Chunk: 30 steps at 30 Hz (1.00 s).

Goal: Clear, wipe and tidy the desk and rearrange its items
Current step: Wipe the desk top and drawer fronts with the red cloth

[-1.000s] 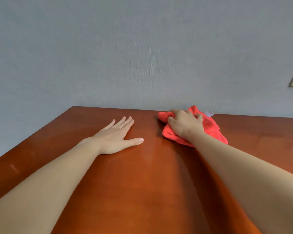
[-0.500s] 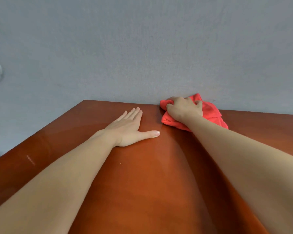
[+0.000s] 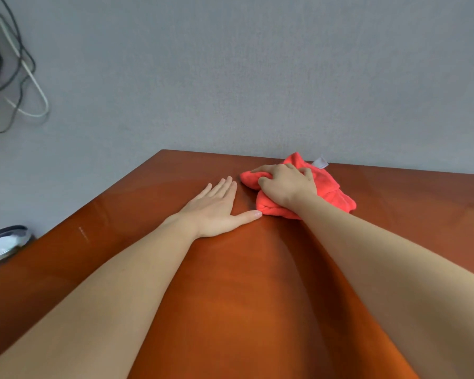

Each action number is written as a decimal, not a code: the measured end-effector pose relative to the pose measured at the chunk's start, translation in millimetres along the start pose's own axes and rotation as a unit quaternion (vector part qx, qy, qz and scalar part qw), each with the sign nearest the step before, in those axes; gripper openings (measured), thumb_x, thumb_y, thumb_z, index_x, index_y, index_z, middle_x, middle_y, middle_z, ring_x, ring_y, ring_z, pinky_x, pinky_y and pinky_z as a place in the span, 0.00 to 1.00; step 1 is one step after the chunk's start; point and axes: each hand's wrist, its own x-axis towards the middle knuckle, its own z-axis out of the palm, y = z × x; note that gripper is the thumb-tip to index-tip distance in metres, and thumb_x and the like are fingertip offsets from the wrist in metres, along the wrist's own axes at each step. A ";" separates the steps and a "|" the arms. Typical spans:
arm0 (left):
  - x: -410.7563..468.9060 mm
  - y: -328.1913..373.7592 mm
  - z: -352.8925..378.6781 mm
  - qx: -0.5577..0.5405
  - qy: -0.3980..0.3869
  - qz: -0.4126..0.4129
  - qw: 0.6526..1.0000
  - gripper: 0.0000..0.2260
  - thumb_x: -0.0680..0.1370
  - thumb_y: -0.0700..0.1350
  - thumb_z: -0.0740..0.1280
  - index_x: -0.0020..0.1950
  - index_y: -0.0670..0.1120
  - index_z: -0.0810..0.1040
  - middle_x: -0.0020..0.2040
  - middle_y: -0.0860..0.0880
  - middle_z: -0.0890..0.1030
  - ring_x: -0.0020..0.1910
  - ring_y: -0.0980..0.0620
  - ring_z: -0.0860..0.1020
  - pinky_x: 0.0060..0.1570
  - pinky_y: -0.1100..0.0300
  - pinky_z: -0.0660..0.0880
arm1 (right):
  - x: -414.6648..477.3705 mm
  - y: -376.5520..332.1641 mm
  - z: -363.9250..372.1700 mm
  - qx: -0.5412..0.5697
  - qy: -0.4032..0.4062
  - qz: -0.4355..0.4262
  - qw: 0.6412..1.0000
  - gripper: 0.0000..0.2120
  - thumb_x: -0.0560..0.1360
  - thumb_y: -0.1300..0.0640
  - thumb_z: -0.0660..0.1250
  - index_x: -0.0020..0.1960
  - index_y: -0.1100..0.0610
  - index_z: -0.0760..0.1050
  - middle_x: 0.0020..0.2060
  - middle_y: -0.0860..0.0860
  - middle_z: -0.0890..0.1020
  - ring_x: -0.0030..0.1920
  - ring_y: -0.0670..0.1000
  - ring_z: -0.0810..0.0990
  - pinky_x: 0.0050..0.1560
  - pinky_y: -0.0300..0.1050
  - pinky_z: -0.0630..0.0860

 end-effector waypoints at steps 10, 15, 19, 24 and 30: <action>-129.2 18.0 13.4 -0.004 -0.010 -0.010 1.000 0.42 0.76 0.73 0.47 0.81 0.50 0.39 0.81 0.54 0.39 0.78 0.58 0.39 0.72 0.61 0.38 | -115.3 -48.3 -10.2 0.017 -0.021 -0.018 0.999 0.20 0.78 0.49 0.53 0.67 0.36 0.71 0.67 0.48 0.75 0.69 0.49 0.67 0.68 0.54 0.56; -197.3 28.6 20.2 -0.006 -0.018 -0.021 1.000 0.42 0.76 0.73 0.48 0.81 0.51 0.39 0.81 0.55 0.39 0.78 0.58 0.39 0.69 0.62 0.38 | -179.9 -72.7 -16.1 0.021 -0.029 -0.028 0.999 0.21 0.78 0.48 0.53 0.67 0.35 0.72 0.67 0.48 0.75 0.68 0.50 0.67 0.69 0.55 0.56; -251.1 40.4 22.6 -0.024 -0.029 -0.026 0.999 0.40 0.78 0.71 0.49 0.81 0.52 0.39 0.80 0.56 0.39 0.78 0.58 0.39 0.65 0.63 0.38 | -231.4 -88.7 -23.5 0.024 -0.035 -0.039 0.998 0.20 0.78 0.48 0.53 0.66 0.35 0.72 0.66 0.47 0.75 0.68 0.50 0.68 0.69 0.54 0.56; -310.4 45.0 21.1 -0.122 -0.052 -0.040 0.990 0.33 0.82 0.63 0.55 0.81 0.56 0.44 0.81 0.58 0.43 0.79 0.53 0.41 0.75 0.56 0.43 | -287.5 -102.9 -32.0 0.035 -0.046 -0.044 0.997 0.19 0.79 0.49 0.53 0.66 0.35 0.72 0.66 0.48 0.75 0.68 0.51 0.68 0.70 0.55 0.55; -349.1 46.5 34.9 -0.138 -0.015 -0.039 0.990 0.27 0.84 0.57 0.54 0.81 0.57 0.48 0.81 0.56 0.48 0.80 0.49 0.47 0.78 0.50 0.47 | -343.9 -115.0 -38.0 0.037 -0.032 -0.052 0.997 0.19 0.79 0.48 0.53 0.65 0.36 0.73 0.66 0.49 0.76 0.67 0.51 0.69 0.68 0.53 0.56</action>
